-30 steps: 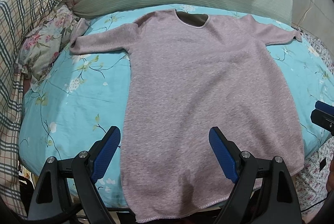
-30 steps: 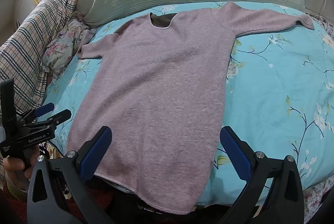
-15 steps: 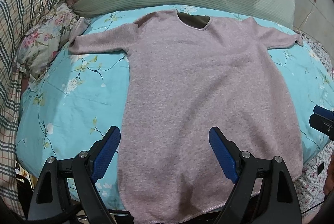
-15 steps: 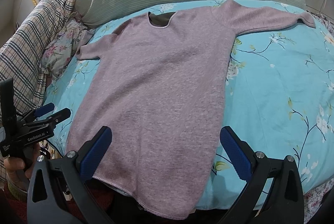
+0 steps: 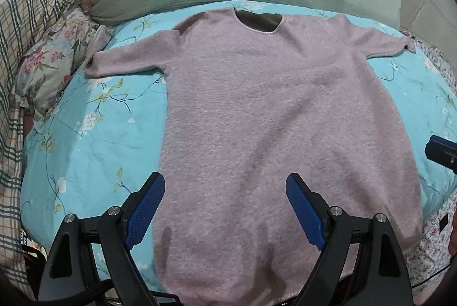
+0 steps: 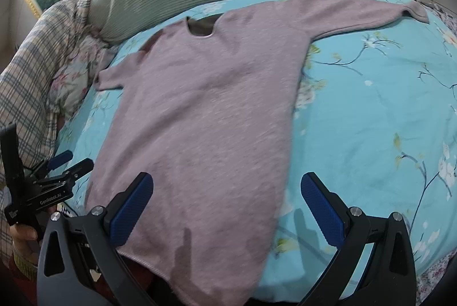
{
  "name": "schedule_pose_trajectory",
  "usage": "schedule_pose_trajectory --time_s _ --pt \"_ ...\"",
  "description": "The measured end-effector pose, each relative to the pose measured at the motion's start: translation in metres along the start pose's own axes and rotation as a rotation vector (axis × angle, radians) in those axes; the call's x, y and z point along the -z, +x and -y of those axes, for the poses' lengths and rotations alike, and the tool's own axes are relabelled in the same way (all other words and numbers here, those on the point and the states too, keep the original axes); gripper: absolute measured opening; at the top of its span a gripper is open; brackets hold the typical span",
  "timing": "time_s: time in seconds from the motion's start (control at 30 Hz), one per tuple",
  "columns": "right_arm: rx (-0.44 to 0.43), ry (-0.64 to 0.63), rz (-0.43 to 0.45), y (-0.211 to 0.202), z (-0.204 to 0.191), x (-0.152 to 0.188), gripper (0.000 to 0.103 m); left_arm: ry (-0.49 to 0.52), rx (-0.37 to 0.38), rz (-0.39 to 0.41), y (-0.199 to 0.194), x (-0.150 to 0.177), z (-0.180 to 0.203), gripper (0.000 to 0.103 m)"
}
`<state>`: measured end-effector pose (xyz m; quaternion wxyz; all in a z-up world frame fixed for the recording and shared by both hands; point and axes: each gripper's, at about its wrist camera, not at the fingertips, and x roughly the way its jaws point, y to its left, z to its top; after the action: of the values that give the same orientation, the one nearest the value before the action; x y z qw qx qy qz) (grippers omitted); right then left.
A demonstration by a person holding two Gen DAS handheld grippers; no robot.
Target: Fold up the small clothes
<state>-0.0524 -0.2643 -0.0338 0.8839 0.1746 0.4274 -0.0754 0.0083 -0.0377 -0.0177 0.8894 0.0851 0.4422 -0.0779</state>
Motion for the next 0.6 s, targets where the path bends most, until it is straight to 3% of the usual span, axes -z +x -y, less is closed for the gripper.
schedule_pose_trajectory --time_s 0.17,0.2,0.3,0.43,0.6 --pt "-0.012 0.065 0.09 -0.005 0.038 -0.024 0.103 -0.043 0.017 0.039 0.013 -0.011 -0.007 0.087" --pt "-0.023 0.105 0.074 -0.003 0.046 -0.028 0.103 -0.051 0.018 0.039 0.016 -0.013 -0.008 0.087" --pt "0.027 0.15 0.121 -0.008 0.086 -0.05 0.101 -0.005 0.023 -0.017 0.035 -0.028 -0.004 0.087" --pt "0.084 0.279 0.156 -0.008 0.16 -0.089 0.085 -0.05 0.052 -0.091 0.06 -0.052 -0.01 0.087" --pt "0.153 0.494 0.218 -0.002 0.272 -0.144 0.066 -0.048 0.04 -0.087 0.082 -0.08 -0.005 0.087"
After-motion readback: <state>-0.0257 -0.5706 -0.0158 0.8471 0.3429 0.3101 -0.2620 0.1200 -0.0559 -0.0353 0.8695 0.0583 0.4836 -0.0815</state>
